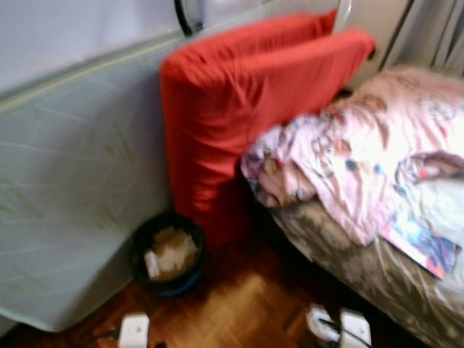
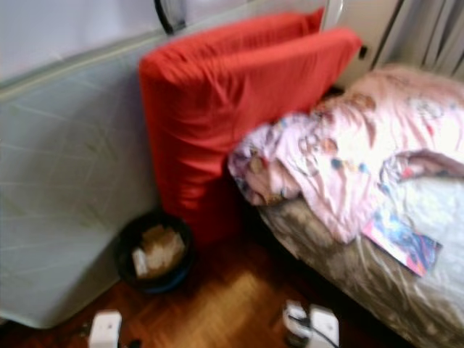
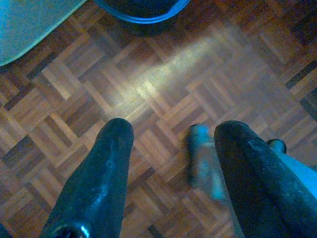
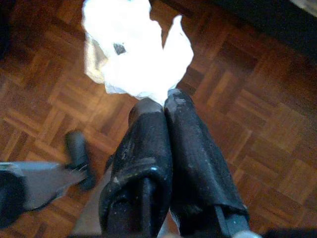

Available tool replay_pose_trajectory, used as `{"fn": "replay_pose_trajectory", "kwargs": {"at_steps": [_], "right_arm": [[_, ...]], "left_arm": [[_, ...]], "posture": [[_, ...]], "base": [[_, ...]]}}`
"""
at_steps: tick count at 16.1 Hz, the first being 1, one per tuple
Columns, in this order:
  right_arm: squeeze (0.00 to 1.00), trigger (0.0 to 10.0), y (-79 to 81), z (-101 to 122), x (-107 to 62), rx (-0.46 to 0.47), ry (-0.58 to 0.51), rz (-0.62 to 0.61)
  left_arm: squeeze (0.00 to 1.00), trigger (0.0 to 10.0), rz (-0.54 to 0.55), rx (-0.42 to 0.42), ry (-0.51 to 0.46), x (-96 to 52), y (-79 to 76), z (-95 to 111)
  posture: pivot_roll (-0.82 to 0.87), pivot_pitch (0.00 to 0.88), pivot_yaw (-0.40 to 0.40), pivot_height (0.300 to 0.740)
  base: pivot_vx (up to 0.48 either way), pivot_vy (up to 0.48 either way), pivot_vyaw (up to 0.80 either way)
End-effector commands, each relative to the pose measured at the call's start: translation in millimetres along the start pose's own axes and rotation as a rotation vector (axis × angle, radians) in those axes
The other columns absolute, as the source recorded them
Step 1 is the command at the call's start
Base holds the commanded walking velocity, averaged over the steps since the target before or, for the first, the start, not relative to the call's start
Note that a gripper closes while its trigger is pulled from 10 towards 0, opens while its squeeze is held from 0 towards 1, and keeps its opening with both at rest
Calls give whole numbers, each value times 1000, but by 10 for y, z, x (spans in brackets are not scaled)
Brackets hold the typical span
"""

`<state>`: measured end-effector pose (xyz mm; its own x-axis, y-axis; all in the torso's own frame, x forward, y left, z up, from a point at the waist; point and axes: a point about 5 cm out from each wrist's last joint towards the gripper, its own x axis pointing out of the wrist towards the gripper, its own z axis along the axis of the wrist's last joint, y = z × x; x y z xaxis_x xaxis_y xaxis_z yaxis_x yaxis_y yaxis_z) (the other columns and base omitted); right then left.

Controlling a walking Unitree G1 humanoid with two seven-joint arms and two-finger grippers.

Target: Clean up the room

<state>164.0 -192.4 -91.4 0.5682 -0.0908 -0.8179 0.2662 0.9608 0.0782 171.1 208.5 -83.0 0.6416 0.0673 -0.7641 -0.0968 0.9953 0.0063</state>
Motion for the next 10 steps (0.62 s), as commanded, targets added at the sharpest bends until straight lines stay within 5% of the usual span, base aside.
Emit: {"fn": "replay_pose_trajectory", "kwargs": {"at_steps": [1,10], "right_arm": [[0,10000,57,-5,5,11,5,13],[0,10000,70,11,9,8,0,17]], "left_arm": [[0,10000,20,5,13,-14,75,-24],[0,10000,21,2,9,-13,81,-14]], "posture": [[75,76,5,740],[76,69,3,740]], "base": [[0,304,0],[0,307,0]]}}
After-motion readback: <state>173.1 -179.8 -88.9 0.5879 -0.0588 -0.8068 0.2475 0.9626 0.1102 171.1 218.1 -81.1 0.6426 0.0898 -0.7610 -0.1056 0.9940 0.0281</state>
